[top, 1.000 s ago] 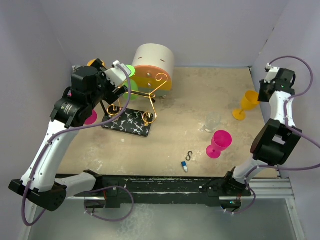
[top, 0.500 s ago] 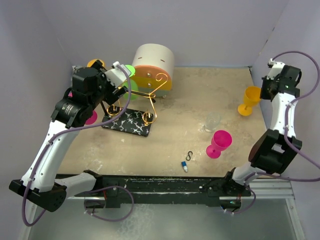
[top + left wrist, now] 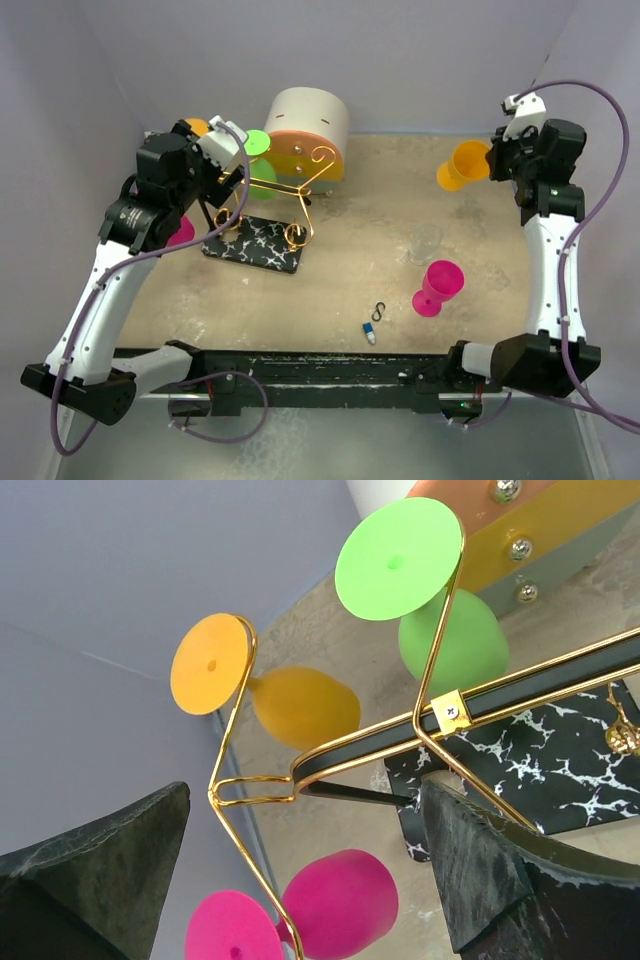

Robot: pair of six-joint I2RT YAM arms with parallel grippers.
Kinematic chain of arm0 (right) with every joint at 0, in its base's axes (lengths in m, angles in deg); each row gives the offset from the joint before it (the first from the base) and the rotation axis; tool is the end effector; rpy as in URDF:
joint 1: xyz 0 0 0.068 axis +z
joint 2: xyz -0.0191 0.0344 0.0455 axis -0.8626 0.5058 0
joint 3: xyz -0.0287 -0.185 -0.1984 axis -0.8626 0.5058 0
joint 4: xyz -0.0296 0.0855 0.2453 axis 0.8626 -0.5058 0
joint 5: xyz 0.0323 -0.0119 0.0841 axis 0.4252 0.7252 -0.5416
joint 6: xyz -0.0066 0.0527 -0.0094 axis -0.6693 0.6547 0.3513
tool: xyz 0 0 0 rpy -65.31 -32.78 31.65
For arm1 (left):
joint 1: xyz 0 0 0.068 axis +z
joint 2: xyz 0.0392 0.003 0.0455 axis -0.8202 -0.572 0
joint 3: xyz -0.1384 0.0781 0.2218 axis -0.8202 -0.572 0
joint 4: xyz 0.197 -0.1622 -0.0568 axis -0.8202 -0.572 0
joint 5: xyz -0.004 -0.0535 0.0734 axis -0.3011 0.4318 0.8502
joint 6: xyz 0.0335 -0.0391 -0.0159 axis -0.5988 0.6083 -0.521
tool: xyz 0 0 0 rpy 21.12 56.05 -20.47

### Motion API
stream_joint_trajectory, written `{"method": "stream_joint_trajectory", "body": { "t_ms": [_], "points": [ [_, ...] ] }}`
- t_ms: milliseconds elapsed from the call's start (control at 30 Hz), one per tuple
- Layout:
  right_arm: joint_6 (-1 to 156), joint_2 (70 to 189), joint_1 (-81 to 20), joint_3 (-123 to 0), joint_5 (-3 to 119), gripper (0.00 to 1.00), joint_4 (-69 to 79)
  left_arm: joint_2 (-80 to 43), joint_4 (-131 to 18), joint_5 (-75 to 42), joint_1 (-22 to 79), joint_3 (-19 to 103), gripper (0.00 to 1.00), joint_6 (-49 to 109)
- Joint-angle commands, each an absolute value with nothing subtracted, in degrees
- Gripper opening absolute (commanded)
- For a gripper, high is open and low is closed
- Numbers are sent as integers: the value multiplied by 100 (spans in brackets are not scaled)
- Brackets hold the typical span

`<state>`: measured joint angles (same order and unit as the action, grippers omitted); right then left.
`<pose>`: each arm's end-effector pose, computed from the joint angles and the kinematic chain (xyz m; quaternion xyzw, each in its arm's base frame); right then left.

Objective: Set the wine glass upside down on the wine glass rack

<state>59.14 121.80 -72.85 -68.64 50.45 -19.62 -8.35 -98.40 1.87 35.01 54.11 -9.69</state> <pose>0.2738 -0.0551 0.4369 -0.0664 0.7908 -0.0280 0.6079 0.2129 -0.0713 0.4513 0.2913 0.7685 0.1133 0.5584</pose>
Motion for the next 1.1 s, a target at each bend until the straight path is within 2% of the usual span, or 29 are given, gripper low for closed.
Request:
{"method": "stream_joint_trajectory", "body": {
  "t_ms": [0,233,533,900,1067],
  "points": [
    [6009,11894,-7017,-6838,4457,0,-1579,-762,-9505,-95,3697,5628,99,-508],
    [6103,11494,-6475,-6897,4144,0,-1433,-731,-9284,-310,4176,5660,99,17],
    [6640,11312,-5991,-7561,3776,0,-1221,-972,-8913,-824,4254,6036,99,783],
    [7594,12087,-5680,-8912,3115,0,-1037,-1236,-8482,-2010,4246,6521,99,2112],
    [7648,12383,-5078,-9331,3253,0,-1040,-1137,-8157,-2089,4245,6364,99,2567]
  ]
}}
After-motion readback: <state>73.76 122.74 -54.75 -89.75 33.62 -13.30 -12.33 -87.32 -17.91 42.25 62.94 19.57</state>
